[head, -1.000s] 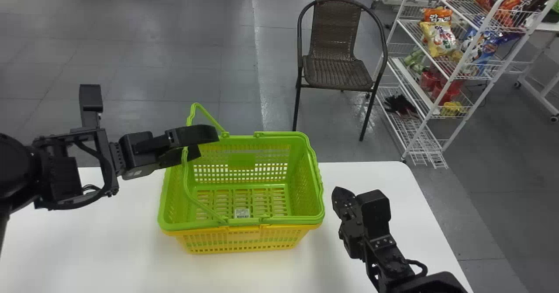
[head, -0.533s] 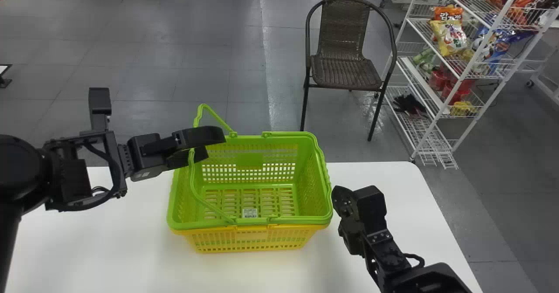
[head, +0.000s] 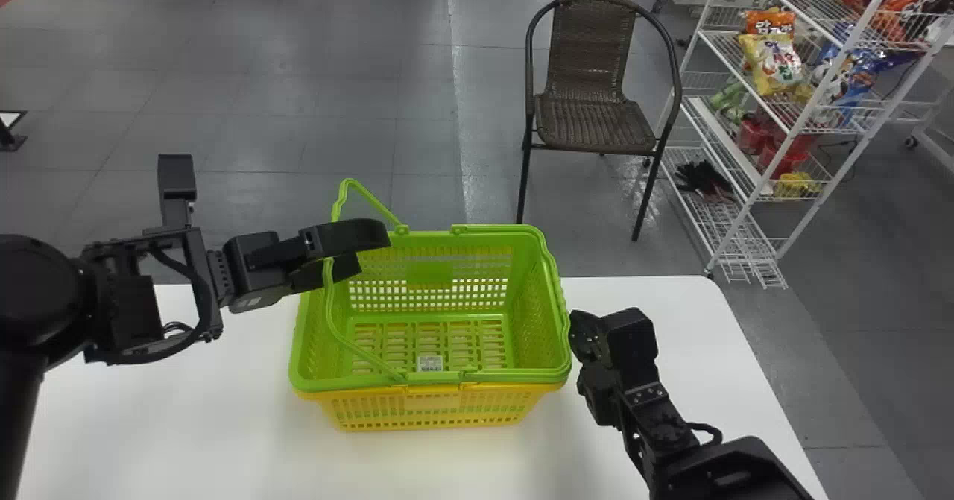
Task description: Grasp handle with right gripper to insert into left gripper then lift and swing left to center
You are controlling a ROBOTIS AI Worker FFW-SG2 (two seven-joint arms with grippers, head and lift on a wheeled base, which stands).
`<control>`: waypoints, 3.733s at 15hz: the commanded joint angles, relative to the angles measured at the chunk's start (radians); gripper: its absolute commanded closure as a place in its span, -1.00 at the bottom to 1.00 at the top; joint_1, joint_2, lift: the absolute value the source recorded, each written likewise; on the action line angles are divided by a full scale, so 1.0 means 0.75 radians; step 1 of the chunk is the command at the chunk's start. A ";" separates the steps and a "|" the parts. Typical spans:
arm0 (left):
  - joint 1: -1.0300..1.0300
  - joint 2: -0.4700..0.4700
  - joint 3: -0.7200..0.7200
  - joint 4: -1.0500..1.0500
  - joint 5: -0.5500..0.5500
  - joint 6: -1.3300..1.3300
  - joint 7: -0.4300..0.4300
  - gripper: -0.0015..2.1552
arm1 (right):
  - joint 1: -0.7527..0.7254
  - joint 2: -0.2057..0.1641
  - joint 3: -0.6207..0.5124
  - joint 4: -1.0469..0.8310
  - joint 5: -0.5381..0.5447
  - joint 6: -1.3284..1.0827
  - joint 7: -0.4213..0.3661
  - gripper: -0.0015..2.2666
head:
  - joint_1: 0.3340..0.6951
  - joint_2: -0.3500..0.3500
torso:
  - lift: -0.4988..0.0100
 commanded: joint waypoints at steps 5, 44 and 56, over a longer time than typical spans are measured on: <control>0.006 0.000 0.000 -0.002 0.024 0.004 -0.001 -0.93 | -0.003 0.000 0.013 -0.012 -0.019 -0.008 0.000 0.88 | 1.00 -0.27 | 0.96; -0.190 -0.033 -0.280 0.186 0.006 -0.151 -0.015 -0.93 | 0.005 0.037 0.223 -0.278 -0.027 0.136 -0.035 0.88 | 1.00 -0.21 | 0.96; -0.192 -0.041 -0.285 0.202 0.008 -0.160 -0.017 -0.93 | -0.065 0.057 0.354 -0.215 0.018 0.181 -0.051 0.88 | 1.00 -0.08 | 0.96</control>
